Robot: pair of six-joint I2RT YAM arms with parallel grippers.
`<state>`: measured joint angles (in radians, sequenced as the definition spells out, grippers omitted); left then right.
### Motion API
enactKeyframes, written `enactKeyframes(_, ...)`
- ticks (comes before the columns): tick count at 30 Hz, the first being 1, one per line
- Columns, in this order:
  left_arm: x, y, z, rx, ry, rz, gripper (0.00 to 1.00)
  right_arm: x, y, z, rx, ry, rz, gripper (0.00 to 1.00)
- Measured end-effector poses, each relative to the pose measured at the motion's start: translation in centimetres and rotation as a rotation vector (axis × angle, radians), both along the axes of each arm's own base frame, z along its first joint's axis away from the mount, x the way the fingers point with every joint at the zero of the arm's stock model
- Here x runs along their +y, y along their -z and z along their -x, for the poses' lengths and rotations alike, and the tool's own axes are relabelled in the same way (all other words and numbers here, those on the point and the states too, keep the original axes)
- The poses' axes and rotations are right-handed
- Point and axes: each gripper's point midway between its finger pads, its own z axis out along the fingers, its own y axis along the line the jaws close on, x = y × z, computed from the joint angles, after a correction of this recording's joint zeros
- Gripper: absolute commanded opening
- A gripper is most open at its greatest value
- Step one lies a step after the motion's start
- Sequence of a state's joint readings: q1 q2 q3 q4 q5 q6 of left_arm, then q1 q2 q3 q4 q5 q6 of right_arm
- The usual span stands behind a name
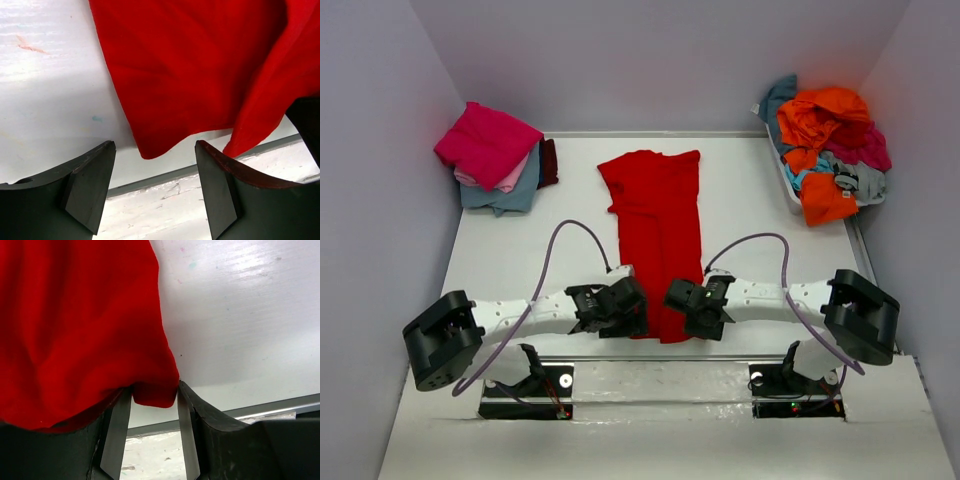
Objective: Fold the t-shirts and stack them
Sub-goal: Fold the tshirt
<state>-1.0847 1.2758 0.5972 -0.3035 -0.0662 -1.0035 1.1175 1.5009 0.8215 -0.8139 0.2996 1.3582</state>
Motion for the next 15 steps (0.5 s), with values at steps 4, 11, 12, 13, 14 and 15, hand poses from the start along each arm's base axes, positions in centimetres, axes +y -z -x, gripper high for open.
enactKeyframes(4, -0.1, 0.0, 0.4, -0.001, -0.010, 0.000, 0.77, -0.2, -0.2, -0.4, -0.023, 0.002, 0.004, 0.48)
enactKeyframes(11, -0.3, 0.0, 0.8, -0.006, -0.022, -0.001, 0.77, -1.4, -1.3, -0.9, -0.064, 0.012, 0.028, 0.51)
enactKeyframes(12, -0.3, 0.0, 0.8, -0.006, -0.023, -0.002, 0.78, -1.5, -1.6, -0.9, -0.070, 0.013, 0.023, 0.51)
enactKeyframes(13, -0.3, 0.0, 0.9, -0.007, -0.022, -0.002, 0.77, -1.5, -1.9, -0.9, -0.075, 0.013, 0.018, 0.51)
enactKeyframes(14, -0.4, 0.0, 0.9, -0.007, -0.022, -0.002, 0.77, -1.6, -2.2, -0.9, -0.081, 0.014, 0.011, 0.51)
enactKeyframes(15, -0.4, 0.0, 0.9, -0.007, -0.022, -0.001, 0.77, -1.6, -2.6, -1.0, -0.087, 0.014, 0.003, 0.51)
